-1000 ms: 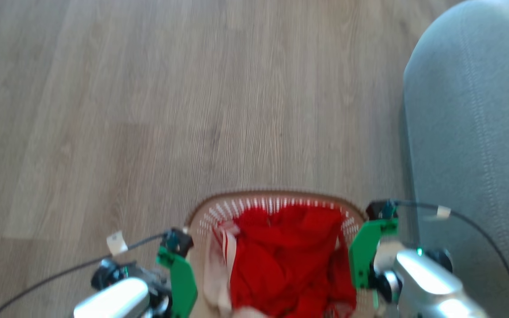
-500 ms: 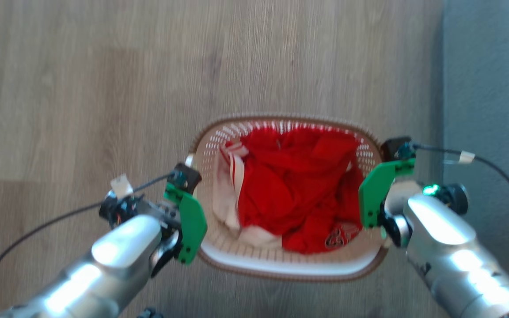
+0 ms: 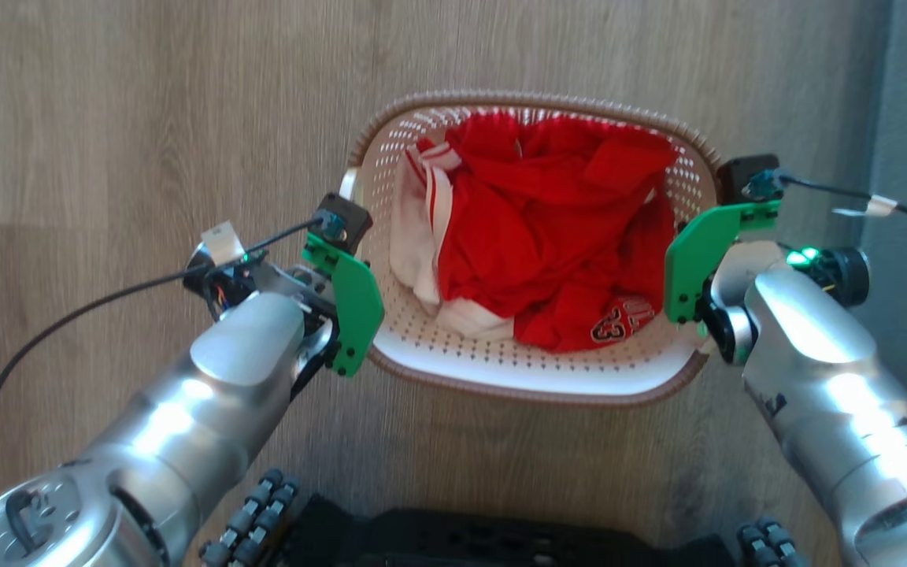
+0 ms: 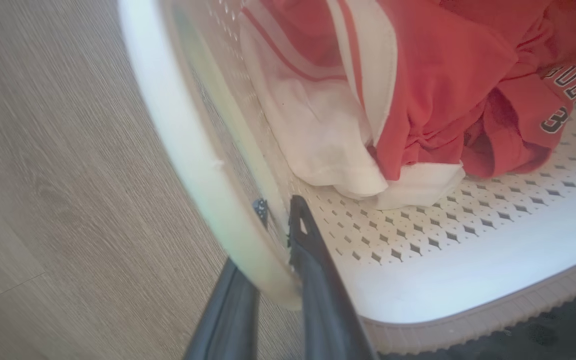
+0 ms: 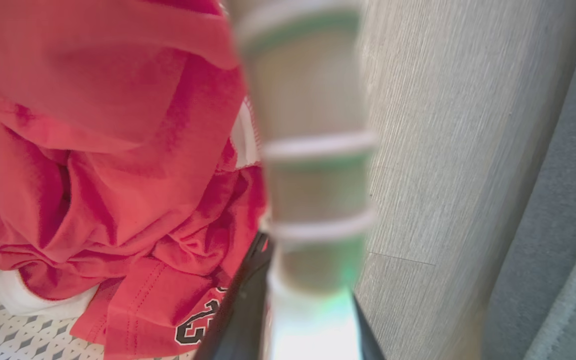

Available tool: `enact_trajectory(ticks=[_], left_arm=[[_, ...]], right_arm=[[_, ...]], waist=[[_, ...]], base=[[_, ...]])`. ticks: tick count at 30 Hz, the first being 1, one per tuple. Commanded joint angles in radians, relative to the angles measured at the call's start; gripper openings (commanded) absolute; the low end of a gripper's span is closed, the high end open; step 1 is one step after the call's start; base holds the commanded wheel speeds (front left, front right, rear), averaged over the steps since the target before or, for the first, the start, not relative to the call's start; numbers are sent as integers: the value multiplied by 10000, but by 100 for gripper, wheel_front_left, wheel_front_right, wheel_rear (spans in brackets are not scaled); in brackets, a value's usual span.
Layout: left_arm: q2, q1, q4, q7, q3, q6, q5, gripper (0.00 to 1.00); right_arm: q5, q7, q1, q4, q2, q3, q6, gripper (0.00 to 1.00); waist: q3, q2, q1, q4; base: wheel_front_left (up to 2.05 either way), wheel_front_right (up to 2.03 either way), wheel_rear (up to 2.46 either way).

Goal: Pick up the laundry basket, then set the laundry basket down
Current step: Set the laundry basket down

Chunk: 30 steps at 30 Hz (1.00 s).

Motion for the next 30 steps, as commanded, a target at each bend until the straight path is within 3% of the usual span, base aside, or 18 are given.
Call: enact_trajectory(ticks=[1,7,30], left_arm=[[-147,-261,-63,-139,2,-215,198,0],[-284,-538,389,-275,-50,-270,-54,0],[-295,-901,-215,-456,-343,-168,-787,0]], right_arm=[[-335,-231,72,-189,422,355,159,0],[-613,-547,-271,308,453,217,159,0],[-875,-1189,-1319,1577,512,-94,159,0]], waist=[[353,1,-2,108],[780,1,-2,224],[1654,1,-2,408]], base=[[0,0,0],[0,0,0],[0,0,0]])
